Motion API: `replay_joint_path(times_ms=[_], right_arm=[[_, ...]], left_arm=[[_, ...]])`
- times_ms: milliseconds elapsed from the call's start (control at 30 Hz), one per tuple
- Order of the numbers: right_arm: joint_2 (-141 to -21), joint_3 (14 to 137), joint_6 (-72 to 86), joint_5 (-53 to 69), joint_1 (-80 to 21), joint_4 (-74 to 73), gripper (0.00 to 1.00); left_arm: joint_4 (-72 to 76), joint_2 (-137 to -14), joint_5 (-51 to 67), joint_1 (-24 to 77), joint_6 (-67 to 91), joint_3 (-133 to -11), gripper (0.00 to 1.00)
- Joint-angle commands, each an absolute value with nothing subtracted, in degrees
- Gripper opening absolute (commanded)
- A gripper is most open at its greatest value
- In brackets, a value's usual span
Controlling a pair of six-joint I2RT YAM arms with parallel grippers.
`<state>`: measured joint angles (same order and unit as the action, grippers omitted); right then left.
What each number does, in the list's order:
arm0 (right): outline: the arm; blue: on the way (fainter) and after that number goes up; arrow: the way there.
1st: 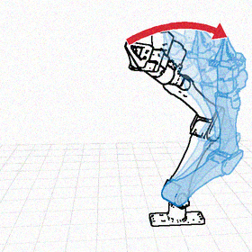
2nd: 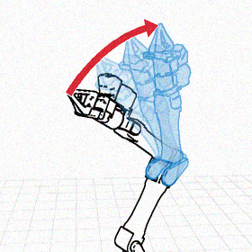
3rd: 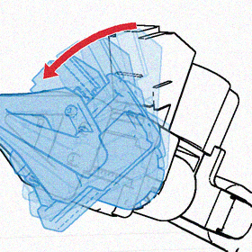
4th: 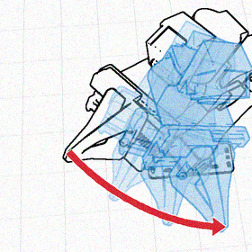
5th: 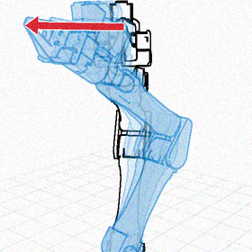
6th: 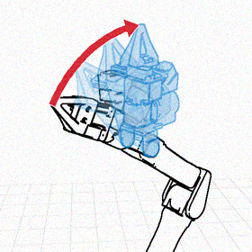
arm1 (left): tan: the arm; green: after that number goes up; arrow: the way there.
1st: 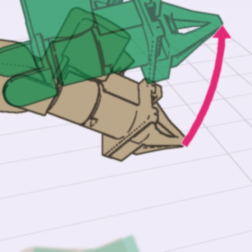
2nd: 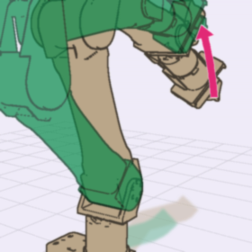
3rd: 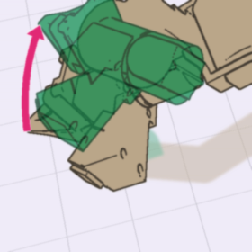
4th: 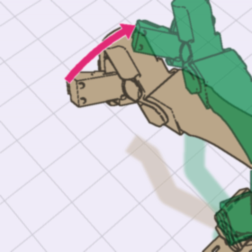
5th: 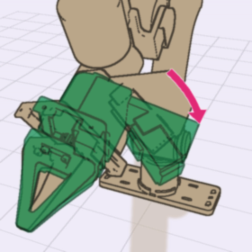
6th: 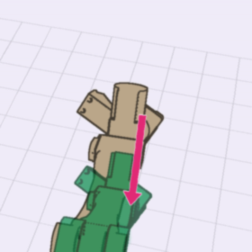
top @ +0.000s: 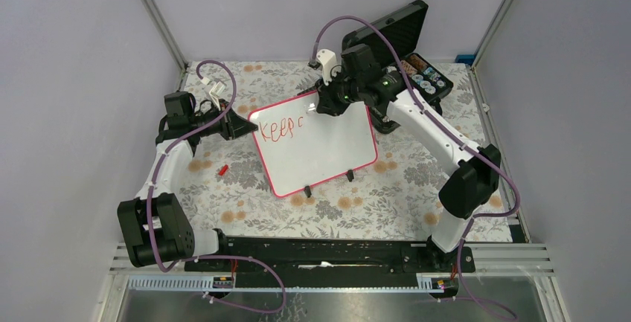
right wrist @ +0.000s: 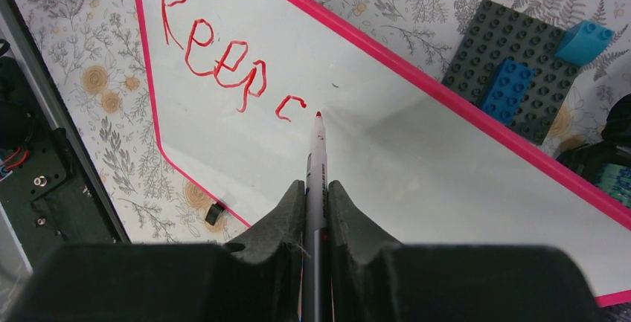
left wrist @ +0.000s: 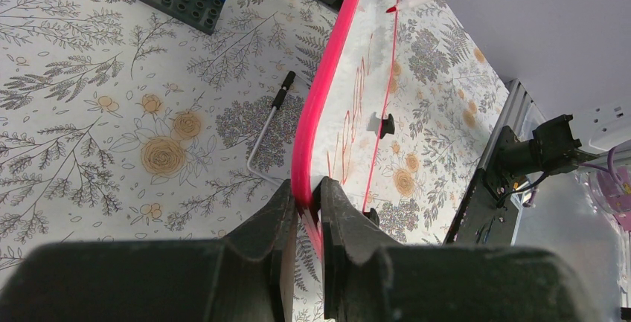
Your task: Write a sentence on the whiteboard
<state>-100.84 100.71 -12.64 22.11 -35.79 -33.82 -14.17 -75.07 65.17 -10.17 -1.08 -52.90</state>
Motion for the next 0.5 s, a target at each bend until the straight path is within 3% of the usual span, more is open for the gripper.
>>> replay_joint_path(times_ms=[0,467], right_arm=[[-100.2,104.1,-12.8,22.7,-35.6,-32.7,0.0],[-102.6,105.6,-12.8,21.6,-35.6,-32.4,0.0]], left_arm=[[-12.5,-74.2,64.1,-9.3,-4.7,-53.7,0.0],[-12.5,-74.3,64.2,-9.3,-5.0,-53.5,0.0]])
